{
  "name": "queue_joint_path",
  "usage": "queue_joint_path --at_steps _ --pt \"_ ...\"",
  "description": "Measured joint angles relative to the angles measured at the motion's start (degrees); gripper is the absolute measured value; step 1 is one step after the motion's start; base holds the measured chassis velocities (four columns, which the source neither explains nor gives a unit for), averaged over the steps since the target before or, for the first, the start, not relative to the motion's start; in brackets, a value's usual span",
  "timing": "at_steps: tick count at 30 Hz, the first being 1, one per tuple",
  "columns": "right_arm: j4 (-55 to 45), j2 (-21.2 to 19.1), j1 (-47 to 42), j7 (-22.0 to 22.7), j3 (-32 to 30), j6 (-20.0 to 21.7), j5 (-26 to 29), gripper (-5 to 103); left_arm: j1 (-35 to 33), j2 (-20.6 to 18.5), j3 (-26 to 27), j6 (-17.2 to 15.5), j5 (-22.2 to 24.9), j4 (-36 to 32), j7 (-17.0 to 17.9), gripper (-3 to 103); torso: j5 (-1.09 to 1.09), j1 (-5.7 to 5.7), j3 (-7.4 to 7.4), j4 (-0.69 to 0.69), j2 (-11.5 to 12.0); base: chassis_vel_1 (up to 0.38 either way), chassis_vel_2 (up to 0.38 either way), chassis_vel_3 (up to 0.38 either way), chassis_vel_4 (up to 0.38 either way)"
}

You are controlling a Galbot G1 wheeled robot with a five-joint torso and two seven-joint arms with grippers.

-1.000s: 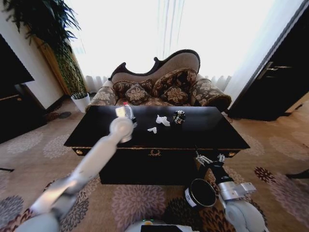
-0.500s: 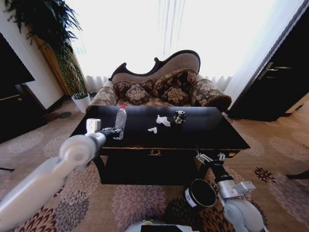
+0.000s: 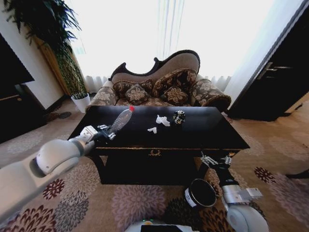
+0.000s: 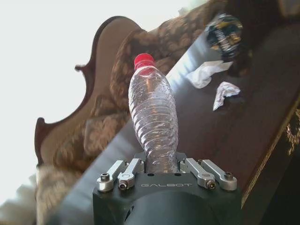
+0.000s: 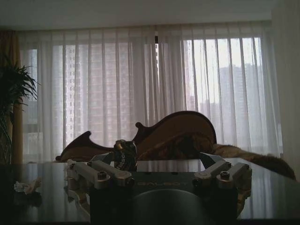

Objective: Move to the front of the table and place the trash on the table into the trash bin.

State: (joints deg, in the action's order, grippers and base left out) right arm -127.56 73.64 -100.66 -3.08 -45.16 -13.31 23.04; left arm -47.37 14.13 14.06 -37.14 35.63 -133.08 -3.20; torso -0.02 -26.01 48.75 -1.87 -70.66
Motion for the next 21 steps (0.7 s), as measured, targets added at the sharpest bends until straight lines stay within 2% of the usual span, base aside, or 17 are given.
queue_joint_path --at_steps 1,3,4,5,6,7,8,9,10,13,14,17,19,20,21 --pt "0.0 0.0 0.0 0.0 0.0 0.0 0.0 100 0.0 0.0 0.0 0.0 0.0 0.0 0.0 28 0.0 0.0 0.0 0.0 0.0 0.0 0.0 0.0 0.0" --pt "1.28 0.37 1.37 0.5 -0.89 -4.61 -11.09 100 -0.96 -2.98 0.27 3.19 -1.94 -0.21 -3.78 28 0.01 0.0 0.0 -0.01 0.0 0.0 0.0 0.0 0.0" --pt "3.12 0.4 2.81 1.09 -2.11 -9.16 -18.69 100 -1.97 -4.57 0.58 5.5 -1.53 -0.54 -5.45 28 0.01 0.0 0.0 0.0 0.0 0.0 0.0 0.0 0.0" --pt "3.12 0.4 2.81 1.09 -2.11 -9.16 -18.69 100 -1.97 -4.57 0.58 5.5 -1.53 -0.54 -5.45 28 0.01 0.0 0.0 0.0 0.0 0.0 0.0 0.0 0.0" --pt "5.84 0.13 4.98 2.63 -3.81 -15.73 -28.36 100 -3.26 -6.62 1.0 8.35 -0.53 -1.22 -7.43 28 0.01 0.0 0.0 0.02 0.0 0.0 0.0 0.0 0.0" --pt "7.05 -0.11 5.91 3.58 -4.57 -18.38 -33.17 100 -3.84 -7.6 1.1 9.57 0.13 -1.64 -8.18 28 0.02 0.0 0.0 0.02 0.0 0.0 0.0 0.0 0.0" --pt "9.09 -0.57 7.12 5.44 -5.65 -21.76 -41.17 100 -4.36 -8.58 1.16 10.92 1.38 -2.29 -9.05 28 0.03 0.0 0.0 0.03 0.0 0.0 0.0 0.0 0.0" --pt "10.1 -0.9 7.61 6.71 -6.22 -23.26 -45.31 100 -4.55 -9.0 1.16 11.41 2.35 -2.7 -9.4 28 0.03 0.0 0.0 0.02 0.0 0.0 0.0 0.0 0.0" --pt "10.1 -0.9 7.61 6.71 -6.22 -23.26 -45.31 100 -4.55 -9.0 1.16 11.41 2.35 -2.7 -9.4 28 0.03 0.0 0.0 0.02 0.0 0.0 0.0 0.0 0.0" --pt "12.82 -2.14 8.17 12.72 -7.79 -28.28 -61.01 100 -5.18 -10.43 1.12 11.81 8.99 -4.51 -9.72 28 0.01 0.0 0.0 0.0 0.0 0.0 0.0 0.0 0.0" --pt "12.82 -2.14 8.17 12.72 -7.79 -28.28 -61.01 100 -5.18 -10.43 1.12 11.81 8.99 -4.51 -9.72 28 0.01 0.0 0.0 0.0 0.0 0.0 0.0 0.0 0.0" --pt "14.59 -3.12 7.78 19.12 -7.85 -31.47 -71.65 100 -5.64 -11.69 1.25 11.5 15.49 -6.49 -9.39 28 0.02 0.0 0.0 0.01 0.0 0.0 0.0 0.0 0.0" --pt "15.06 -3.51 7.77 22.12 -7.72 -32.15 -75.55 100 -5.96 -11.77 1.27 11.08 18.58 -7.53 -8.82 28 0.01 0.0 0.0 0.01 0.0 0.0 0.0 0.0 0.0" --pt "15.06 -3.51 7.77 22.12 -7.72 -32.15 -75.55 100 -5.96 -11.77 1.27 11.08 18.58 -7.53 -8.82 28 0.01 0.0 0.0 0.01 0.0 0.0 0.0 0.0 0.0" --pt "15.39 -3.71 7.79 24.75 -7.33 -32.43 -79.09 100 -6.6 -11.56 1.23 11.15 20.26 -8.24 -8.17 28 0.02 0.0 0.0 0.01 0.0 0.0 0.0 0.0 0.0"
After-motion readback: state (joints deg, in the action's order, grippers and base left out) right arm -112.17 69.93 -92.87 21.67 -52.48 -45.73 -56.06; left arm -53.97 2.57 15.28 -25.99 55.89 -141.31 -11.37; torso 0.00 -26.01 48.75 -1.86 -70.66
